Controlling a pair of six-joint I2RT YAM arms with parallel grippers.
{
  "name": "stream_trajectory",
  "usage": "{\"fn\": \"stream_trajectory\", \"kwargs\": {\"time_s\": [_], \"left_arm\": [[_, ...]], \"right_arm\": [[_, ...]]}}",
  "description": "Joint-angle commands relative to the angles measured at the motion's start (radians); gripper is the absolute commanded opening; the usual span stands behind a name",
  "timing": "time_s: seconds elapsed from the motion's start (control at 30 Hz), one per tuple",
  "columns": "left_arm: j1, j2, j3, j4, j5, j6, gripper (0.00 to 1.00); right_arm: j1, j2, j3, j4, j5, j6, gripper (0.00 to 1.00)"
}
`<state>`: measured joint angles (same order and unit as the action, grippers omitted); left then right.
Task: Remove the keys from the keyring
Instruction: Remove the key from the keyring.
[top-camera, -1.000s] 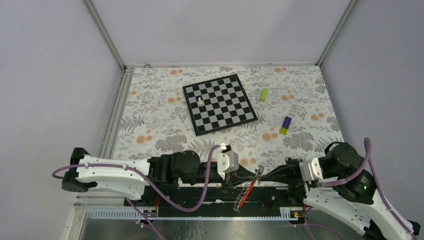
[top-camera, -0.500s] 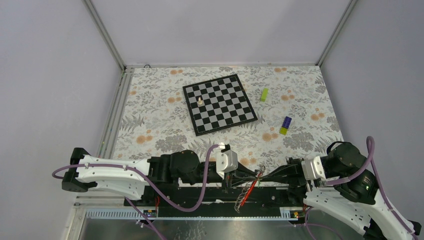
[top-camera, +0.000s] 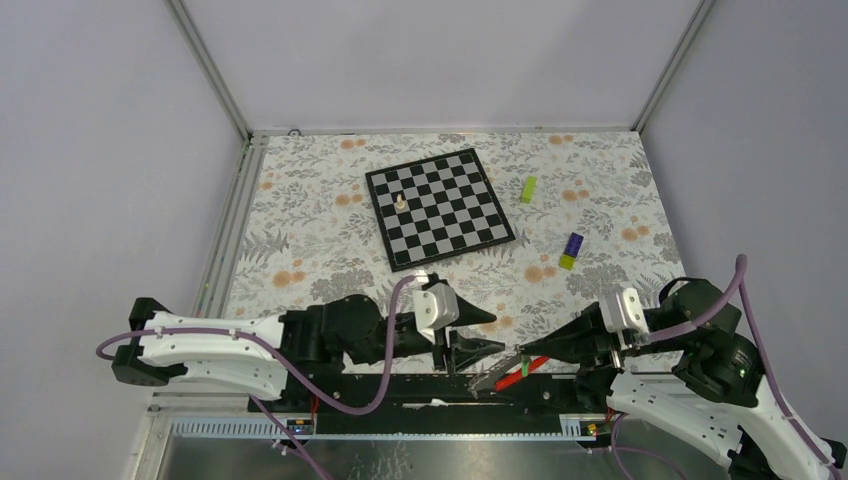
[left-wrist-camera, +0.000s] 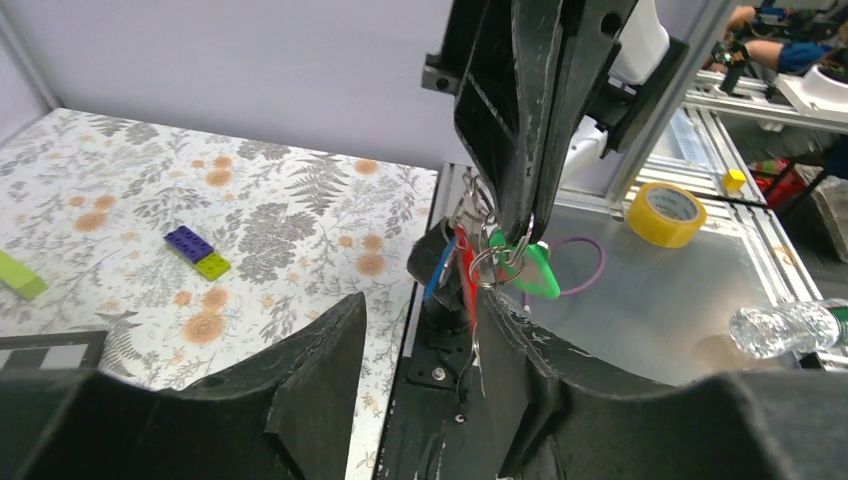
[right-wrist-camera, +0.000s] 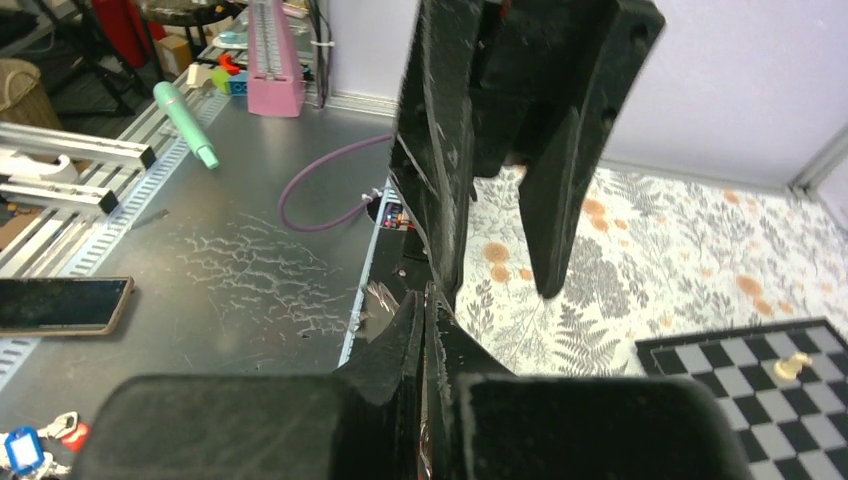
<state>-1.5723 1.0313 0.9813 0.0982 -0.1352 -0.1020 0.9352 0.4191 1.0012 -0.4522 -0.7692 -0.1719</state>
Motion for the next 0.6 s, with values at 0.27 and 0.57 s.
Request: {"fn": "stream_trajectory", "kwargs": {"time_s": [0.27,0.57], "left_arm": [[0.005,-0.109,-0.002,0.002,-0.246,0.002,0.50],[0.005,-0.103,-0.049,0.077,-0.360,0.007,0.49]], "right_arm": [[0.006,0.103,0.080,-0.089,0.411,0.254,0.00],[0.004,0.165,0.107,-0.119,0.662,0.414,0.00]]}}
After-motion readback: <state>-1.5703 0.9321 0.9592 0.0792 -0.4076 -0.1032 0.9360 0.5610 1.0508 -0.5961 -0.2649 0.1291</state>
